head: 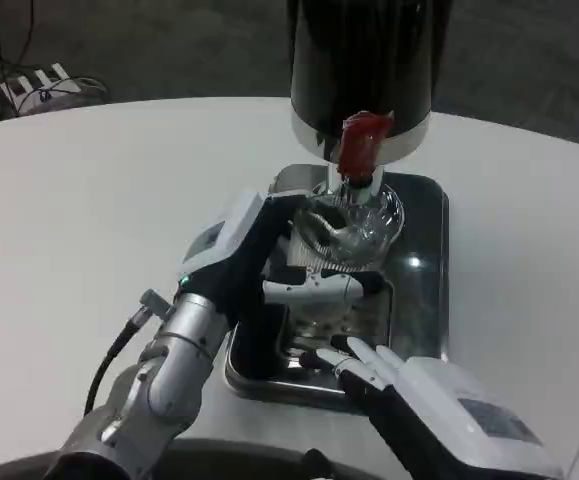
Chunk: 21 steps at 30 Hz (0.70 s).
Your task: Grasp the cup under the faucet to collect the drink, then remove the cup.
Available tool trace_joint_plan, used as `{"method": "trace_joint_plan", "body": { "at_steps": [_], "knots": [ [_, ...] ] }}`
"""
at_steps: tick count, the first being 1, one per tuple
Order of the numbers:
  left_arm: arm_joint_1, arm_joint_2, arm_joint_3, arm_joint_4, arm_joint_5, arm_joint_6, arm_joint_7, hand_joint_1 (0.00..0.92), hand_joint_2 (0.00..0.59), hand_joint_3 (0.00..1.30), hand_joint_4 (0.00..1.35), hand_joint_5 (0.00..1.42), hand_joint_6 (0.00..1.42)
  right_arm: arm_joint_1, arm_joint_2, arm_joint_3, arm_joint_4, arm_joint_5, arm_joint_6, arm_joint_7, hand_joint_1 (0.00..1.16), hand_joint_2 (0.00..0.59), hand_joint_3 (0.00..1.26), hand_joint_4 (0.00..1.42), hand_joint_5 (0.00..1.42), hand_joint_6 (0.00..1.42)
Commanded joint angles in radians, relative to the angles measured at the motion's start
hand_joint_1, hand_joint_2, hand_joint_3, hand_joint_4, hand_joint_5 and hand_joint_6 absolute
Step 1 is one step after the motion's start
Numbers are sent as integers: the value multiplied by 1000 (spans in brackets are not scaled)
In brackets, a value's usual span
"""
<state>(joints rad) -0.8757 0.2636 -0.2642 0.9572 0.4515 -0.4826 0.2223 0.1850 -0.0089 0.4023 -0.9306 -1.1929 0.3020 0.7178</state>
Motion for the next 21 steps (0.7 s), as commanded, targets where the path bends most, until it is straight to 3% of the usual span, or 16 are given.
{"method": "trace_joint_plan", "body": {
  "at_steps": [1,12,14,18,21],
  "knots": [
    [22,-3,-38,23,36,23,-10,621,0,954,1056,1033,890,15,40,19,-2,1,4,-3,687,493,146,21,0,0],
    [37,-2,-67,31,30,30,-1,615,0,910,1012,1003,805,8,37,8,0,9,6,-2,687,493,146,21,0,0],
    [34,-2,-65,46,20,34,-18,583,0,789,903,918,741,4,38,9,2,10,6,-2,687,493,146,21,0,0],
    [35,-2,-64,66,8,31,-40,379,48,496,615,632,524,7,38,5,-1,10,7,-2,687,493,146,21,0,0],
    [38,-5,-58,80,-1,22,-45,332,49,471,550,565,492,6,39,5,-1,11,6,-1,687,493,146,21,0,0]
  ]
}}
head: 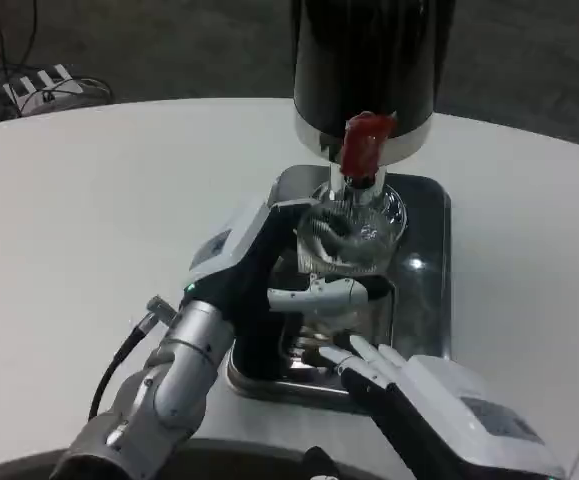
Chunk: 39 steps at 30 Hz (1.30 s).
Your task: Grasp the cup under the faucet to collect the drink, then remove the cup.
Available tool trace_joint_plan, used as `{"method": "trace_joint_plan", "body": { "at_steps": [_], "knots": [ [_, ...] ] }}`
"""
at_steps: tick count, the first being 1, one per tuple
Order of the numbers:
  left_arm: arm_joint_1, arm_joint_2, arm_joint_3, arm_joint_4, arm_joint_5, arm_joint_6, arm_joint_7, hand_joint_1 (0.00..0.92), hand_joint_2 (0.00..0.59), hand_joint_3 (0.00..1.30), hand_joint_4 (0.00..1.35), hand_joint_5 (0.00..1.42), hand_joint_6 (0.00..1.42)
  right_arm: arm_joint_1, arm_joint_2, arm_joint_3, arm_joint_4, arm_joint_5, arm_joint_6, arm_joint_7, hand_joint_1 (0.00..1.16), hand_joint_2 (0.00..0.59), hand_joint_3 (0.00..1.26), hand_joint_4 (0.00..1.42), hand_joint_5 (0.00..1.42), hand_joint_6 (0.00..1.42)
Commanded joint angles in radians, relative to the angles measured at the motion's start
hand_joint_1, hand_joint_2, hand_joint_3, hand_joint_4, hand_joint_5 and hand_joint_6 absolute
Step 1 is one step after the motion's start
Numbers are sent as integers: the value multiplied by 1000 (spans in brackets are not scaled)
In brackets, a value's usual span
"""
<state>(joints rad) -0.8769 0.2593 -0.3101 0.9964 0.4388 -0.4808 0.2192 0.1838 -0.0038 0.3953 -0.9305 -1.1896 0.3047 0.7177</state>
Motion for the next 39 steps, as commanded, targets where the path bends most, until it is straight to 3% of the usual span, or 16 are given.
{"method": "trace_joint_plan", "body": {
  "at_steps": [1,8,14,16,19,24,31,39],
  "knots": [
    [40,-1,-10,42,11,16,-37,329,49,471,529,547,483,6,33,11,-1,9,3,-1,687,493,146,21,0,0],
    [53,2,14,31,10,-10,23,315,52,471,469,493,447,11,32,3,-4,17,2,-8,688,493,146,26,0,0],
    [69,6,27,10,10,-20,65,276,33,375,346,398,385,14,34,5,-4,18,-1,-10,689,493,146,29,0,0],
    [75,7,30,2,11,-19,76,252,14,302,252,335,341,17,34,8,-6,16,-1,-11,689,493,146,30,0,0],
    [83,13,34,-7,6,-24,67,159,0,31,17,147,160,27,35,14,-11,14,-4,-15,689,493,146,31,0,0],
    [83,15,39,-4,-4,-32,43,103,0,0,0,5,6,36,36,16,-15,12,-5,-17,690,493,146,31,0,0],
    [97,21,65,-17,-21,-53,28,70,0,0,0,0,0,37,36,13,-11,16,-5,-24,690,493,146,31,0,0],
    [198,86,118,-159,-54,-83,1,47,0,0,0,0,0,48,32,13,-8,24,-4,-31,690,493,146,39,0,0]
  ]
}}
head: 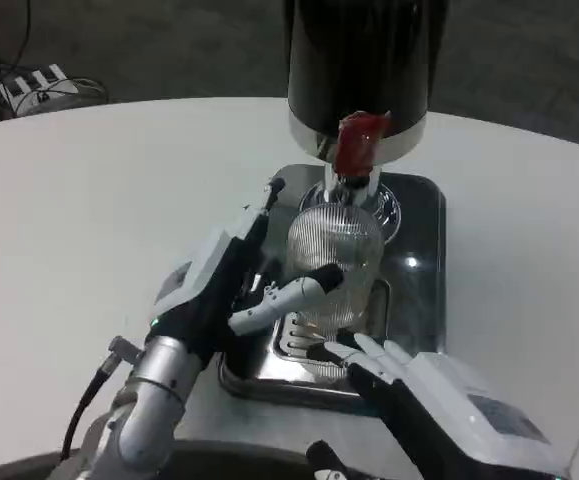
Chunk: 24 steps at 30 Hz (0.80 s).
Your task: Grasp the cup under the faucet to collect the drink, then remove the cup.
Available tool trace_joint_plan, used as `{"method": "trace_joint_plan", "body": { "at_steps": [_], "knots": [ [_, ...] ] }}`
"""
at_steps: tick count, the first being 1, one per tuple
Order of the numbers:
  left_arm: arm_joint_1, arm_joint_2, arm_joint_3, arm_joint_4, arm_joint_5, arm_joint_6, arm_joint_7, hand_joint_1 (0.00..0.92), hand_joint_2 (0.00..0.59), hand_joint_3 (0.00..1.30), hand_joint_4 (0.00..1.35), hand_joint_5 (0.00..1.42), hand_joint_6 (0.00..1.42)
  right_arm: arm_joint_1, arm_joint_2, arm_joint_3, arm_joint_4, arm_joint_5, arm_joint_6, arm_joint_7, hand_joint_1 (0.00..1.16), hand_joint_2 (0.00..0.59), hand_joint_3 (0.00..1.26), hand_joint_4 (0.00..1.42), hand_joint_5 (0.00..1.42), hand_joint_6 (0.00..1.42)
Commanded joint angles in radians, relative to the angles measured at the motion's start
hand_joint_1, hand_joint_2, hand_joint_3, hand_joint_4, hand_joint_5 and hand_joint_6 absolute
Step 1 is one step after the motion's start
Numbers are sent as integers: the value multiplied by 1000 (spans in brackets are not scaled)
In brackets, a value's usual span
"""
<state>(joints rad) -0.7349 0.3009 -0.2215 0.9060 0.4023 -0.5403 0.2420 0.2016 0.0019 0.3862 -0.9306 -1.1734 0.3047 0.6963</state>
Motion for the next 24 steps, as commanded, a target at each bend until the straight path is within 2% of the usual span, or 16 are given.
{"method": "trace_joint_plan", "body": {
  "at_steps": [1,5,7,13,17,24],
  "knots": [
    [71,54,43,-97,-36,-36,-38,47,0,0,0,0,0,29,27,23,-5,9,-4,-11,690,493,146,39,0,0],
    [105,74,86,-179,-122,-61,-143,28,0,0,0,0,0,38,21,20,12,25,-10,-39,691,493,153,52,0,0],
    [107,80,114,-231,-218,-59,-258,23,0,0,0,0,0,41,17,20,16,29,-8,-43,691,493,154,56,0,0],
    [111,79,178,-375,-407,-2,-472,13,0,0,0,0,0,47,12,9,15,37,-8,-55,691,493,155,61,0,0],
    [140,65,225,-479,-506,46,-535,10,0,0,0,0,0,47,11,5,15,42,-9,-61,691,493,155,61,0,0],
    [181,61,288,-581,-564,96,-560,8,0,0,0,2,0,41,8,13,24,45,-10,-60,697,498,161,64,0,0]
  ]
}}
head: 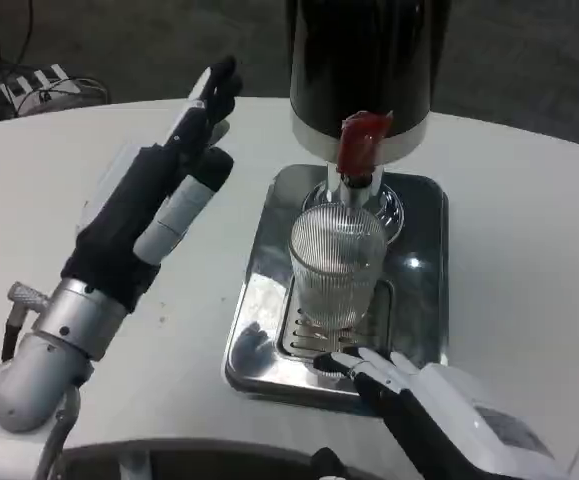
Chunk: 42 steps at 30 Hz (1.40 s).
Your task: Grasp the cup under the faucet to collect the drink, then remove the cup.
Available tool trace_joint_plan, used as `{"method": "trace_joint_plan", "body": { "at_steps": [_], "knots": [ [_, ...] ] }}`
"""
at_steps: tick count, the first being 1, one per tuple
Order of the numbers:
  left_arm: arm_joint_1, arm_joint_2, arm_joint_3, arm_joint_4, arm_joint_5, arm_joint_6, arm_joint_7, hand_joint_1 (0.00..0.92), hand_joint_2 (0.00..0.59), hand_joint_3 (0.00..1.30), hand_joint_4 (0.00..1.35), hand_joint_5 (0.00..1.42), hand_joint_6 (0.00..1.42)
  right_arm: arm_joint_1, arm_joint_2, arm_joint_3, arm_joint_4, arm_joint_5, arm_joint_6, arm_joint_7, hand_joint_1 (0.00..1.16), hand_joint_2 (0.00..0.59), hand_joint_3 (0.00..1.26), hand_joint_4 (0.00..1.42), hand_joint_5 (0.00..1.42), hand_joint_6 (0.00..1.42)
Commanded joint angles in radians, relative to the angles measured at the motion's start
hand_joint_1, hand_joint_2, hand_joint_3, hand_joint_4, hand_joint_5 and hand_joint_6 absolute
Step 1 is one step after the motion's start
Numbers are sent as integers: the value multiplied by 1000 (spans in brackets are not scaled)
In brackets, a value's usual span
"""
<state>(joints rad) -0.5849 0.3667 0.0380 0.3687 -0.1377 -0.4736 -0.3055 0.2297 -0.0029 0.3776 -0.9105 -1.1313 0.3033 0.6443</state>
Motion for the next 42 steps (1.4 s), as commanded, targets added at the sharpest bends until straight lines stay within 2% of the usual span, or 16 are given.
{"method": "trace_joint_plan", "body": {
  "at_steps": [1,4,10,14,17,21,28,33,39,42],
  "knots": [
    [34,-5,37,-60,-32,36,-16,8,0,0,0,21,10,12,13,23,4,1,-9,-7,698,498,162,64,0,0],
    [38,-10,48,-100,-65,61,-40,25,12,0,0,72,62,14,14,22,0,-1,-8,-7,700,499,163,67,0,0],
    [41,-19,55,-198,-221,215,-165,2,25,0,0,110,99,13,10,12,-9,0,-5,1,703,499,164,72,0,0],
    [-3,21,39,-214,-361,400,-361,0,26,0,0,113,102,11,12,16,-7,1,-7,-3,705,499,164,73,0,0],
    [-28,38,45,-203,-385,462,-452,0,20,0,0,121,106,13,14,20,-6,0,-7,-5,706,499,165,74,0,0],
    [-42,41,60,-189,-374,480,-496,0,19,0,0,126,107,22,13,22,-7,0,-8,-7,706,499,165,74,0,0],
    [-61,61,79,-202,-309,450,-490,0,20,0,0,119,105,39,10,16,-19,2,-11,-13,707,499,165,74,0,0],
    [-136,136,100,-166,-335,481,-585,0,20,0,0,67,63,51,9,22,-23,5,-15,-17,707,499,165,74,0,0],
    [-236,185,114,-36,-378,537,-760,0,20,0,0,51,44,64,7,22,-30,5,-19,-21,707,499,165,74,0,0],
    [-276,200,128,36,-380,549,-811,0,20,0,0,51,37,64,7,22,-30,4,-21,-20,707,499,165,74,0,0]
  ]
}}
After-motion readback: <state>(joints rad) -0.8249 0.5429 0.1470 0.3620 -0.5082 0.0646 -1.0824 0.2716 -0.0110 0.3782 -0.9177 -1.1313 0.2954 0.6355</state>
